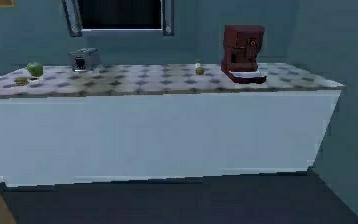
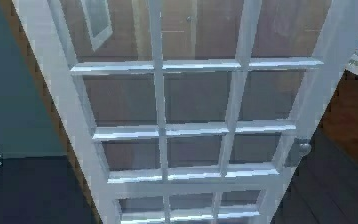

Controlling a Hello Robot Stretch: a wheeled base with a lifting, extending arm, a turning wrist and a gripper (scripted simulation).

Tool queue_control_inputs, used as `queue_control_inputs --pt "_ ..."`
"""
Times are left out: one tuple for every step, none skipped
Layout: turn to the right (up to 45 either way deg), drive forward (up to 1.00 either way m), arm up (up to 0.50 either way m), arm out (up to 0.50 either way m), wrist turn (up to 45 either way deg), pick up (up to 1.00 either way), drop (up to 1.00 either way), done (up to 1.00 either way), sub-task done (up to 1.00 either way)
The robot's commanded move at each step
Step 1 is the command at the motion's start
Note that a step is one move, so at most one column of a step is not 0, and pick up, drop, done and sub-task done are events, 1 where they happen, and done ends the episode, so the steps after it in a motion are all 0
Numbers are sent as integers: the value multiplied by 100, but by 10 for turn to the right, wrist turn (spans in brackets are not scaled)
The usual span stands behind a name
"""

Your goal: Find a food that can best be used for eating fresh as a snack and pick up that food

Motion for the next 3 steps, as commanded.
queue_control_inputs --pt "0 75 0 0 0 0 0 0 0" --pt "-450 0 0 0 0 0 0 0 0" --pt "-150 0 0 0 0 0 0 0 0"
